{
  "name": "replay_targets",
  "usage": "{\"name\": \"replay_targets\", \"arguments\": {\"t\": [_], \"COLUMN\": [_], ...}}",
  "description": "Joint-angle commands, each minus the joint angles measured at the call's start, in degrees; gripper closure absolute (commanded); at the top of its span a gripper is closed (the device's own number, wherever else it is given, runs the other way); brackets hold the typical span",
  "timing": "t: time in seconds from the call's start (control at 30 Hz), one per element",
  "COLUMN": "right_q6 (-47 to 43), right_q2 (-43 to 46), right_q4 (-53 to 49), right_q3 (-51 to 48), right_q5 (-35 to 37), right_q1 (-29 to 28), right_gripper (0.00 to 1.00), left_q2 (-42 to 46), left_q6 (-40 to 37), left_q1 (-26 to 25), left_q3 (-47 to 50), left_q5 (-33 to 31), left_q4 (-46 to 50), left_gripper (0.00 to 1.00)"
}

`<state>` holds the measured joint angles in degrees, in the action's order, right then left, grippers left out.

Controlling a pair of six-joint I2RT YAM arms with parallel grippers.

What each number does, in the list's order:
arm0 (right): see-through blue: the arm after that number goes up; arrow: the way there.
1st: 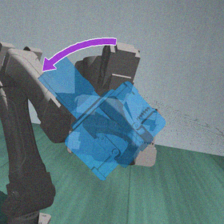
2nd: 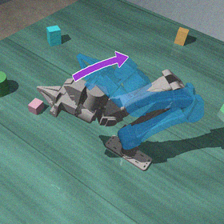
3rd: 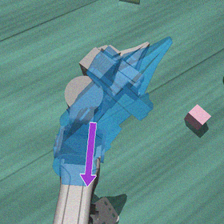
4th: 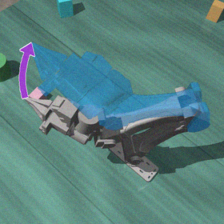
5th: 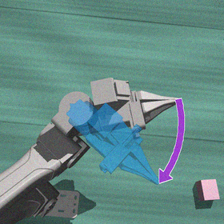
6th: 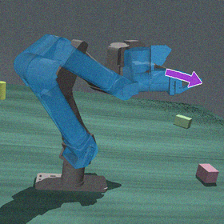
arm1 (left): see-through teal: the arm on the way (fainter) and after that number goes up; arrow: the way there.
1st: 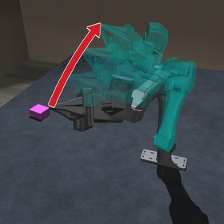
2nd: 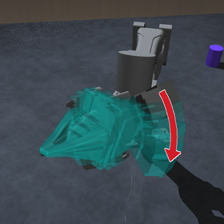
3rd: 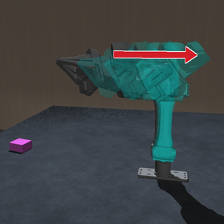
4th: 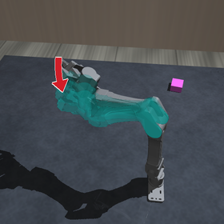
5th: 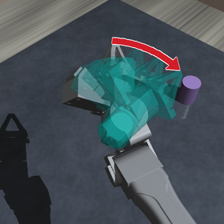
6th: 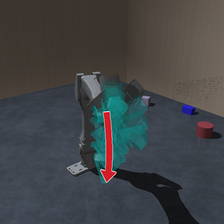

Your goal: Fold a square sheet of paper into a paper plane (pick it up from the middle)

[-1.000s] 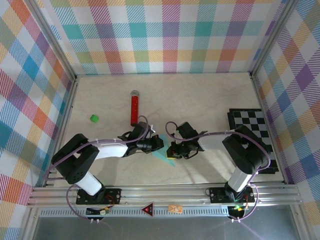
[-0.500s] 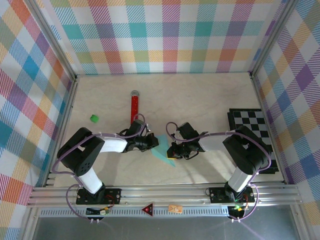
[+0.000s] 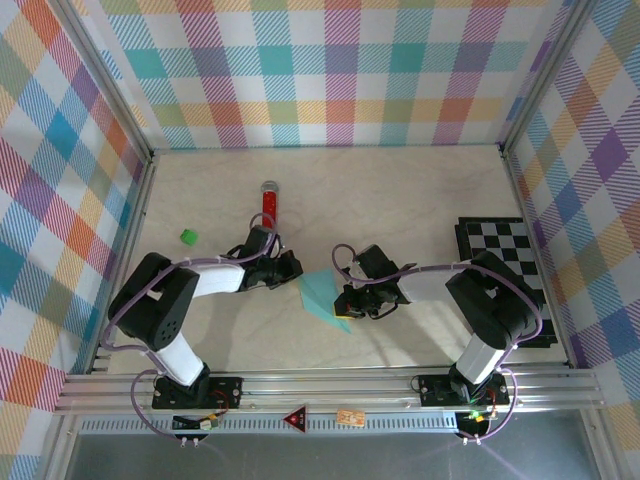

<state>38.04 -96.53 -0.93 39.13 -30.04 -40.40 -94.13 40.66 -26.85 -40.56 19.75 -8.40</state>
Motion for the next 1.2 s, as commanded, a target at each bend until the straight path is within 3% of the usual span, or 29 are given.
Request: {"name": "replay_targets", "arguments": {"t": [0.0,0.17,0.4,0.63,0.87,1.17], "right_q6": [-1.4,-0.2,0.5,2.0,2.4,4.3], "right_q2": [-2.3,-2.8,-3.0,-1.9,4.3,-3.7], "right_q4": [-10.4,-9.1,-8.3,-5.6,-3.9,0.9], "right_q3": [-2.1,-1.7,-1.6,-1.4,2.1,8.8], "right_q5": [5.2,4.4,3.9,2.0,0.8,0.1], "right_q1": [0.4,0.4,0.4,0.4,0.4,-1.5], "right_gripper": [1.0,1.0,1.0,1.0,0.99,0.99], "left_q2": [6.3,10.0,0.8,-5.9,-6.1,-6.7], "left_q6": [0.1,0.6,0.9,1.2,-0.4,-0.6], "left_q1": [-0.4,-3.4,-9.6,-9.7,-9.7,-9.7], "left_q3": [-0.3,0.9,-1.2,-0.7,0.7,-0.1], "left_q5": [-1.2,-2.4,2.8,1.7,-0.6,-0.3], "left_q4": [2.4,3.0,-1.9,-2.9,-0.3,-0.1], "left_gripper": [0.93,0.9,0.92,0.93,0.94,0.94]}}
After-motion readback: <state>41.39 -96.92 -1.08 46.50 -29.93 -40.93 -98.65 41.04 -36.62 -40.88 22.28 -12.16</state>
